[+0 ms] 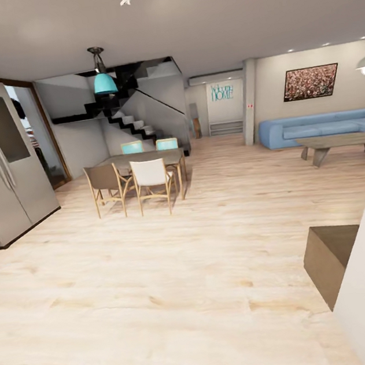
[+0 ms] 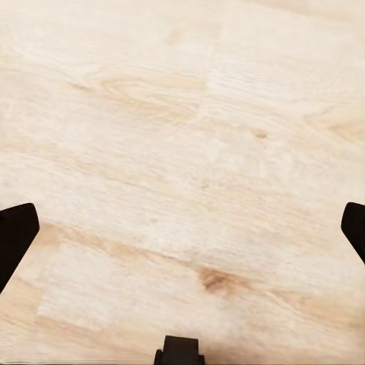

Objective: Pick up the poster from the kitchen countertop and hang it on one of the wall nails in the kitchen.

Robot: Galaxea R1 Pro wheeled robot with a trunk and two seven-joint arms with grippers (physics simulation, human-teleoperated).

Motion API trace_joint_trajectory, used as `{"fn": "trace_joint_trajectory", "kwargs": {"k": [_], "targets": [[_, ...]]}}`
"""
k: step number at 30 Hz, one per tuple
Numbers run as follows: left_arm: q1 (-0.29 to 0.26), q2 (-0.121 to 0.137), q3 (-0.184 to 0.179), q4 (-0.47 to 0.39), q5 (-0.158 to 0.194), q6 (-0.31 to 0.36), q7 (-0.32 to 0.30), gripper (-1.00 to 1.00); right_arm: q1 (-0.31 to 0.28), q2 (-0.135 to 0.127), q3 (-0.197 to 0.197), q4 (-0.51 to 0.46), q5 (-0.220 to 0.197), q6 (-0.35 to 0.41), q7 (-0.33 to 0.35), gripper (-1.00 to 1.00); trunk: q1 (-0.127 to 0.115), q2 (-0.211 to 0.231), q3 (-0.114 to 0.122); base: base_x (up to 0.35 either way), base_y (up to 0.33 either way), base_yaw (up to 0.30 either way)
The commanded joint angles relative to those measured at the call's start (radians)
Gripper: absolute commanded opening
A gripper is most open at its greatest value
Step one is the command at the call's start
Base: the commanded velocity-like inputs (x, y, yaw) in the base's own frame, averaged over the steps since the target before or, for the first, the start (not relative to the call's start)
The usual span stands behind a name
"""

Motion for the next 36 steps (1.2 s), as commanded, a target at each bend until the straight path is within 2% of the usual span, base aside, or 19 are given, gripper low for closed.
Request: {"fn": "trace_joint_trajectory", "kwargs": {"k": [1, 10, 19, 25, 36], "targets": [[0.000, 0.000, 0.001, -0.001, 0.000, -0.002, 0.000, 1.00, -0.001, 0.001, 0.001, 0.001, 0.001, -0.003, -0.001, 1.00, 0.000, 0.000, -0.001, 0.000, -0.002, 0.269], [0.000, 0.000, 0.001, -0.001, 0.000, -0.002, 0.000, 1.00, -0.001, 0.002, 0.001, 0.001, 0.001, -0.002, 0.001, 1.00, 0.000, 0.000, -0.005, 0.000, -0.001, 0.248], [0.000, 0.000, 0.001, -0.001, 0.000, -0.002, 0.000, 1.00, -0.001, -0.005, 0.000, 0.002, 0.000, 0.000, 0.004, 1.00, 0.000, 0.000, -0.005, 0.000, 0.000, 0.025], [0.000, 0.000, 0.002, -0.001, 0.000, -0.001, 0.000, 1.00, -0.001, 0.001, 0.000, 0.002, 0.000, -0.001, 0.004, 1.00, 0.000, 0.000, -0.007, 0.000, 0.000, 0.056], [0.000, 0.000, 0.002, -0.001, 0.000, -0.001, 0.000, 1.00, -0.001, 0.004, 0.000, 0.002, 0.000, -0.003, -0.001, 1.00, 0.000, 0.000, -0.011, 0.000, 0.000, 0.245]]}}
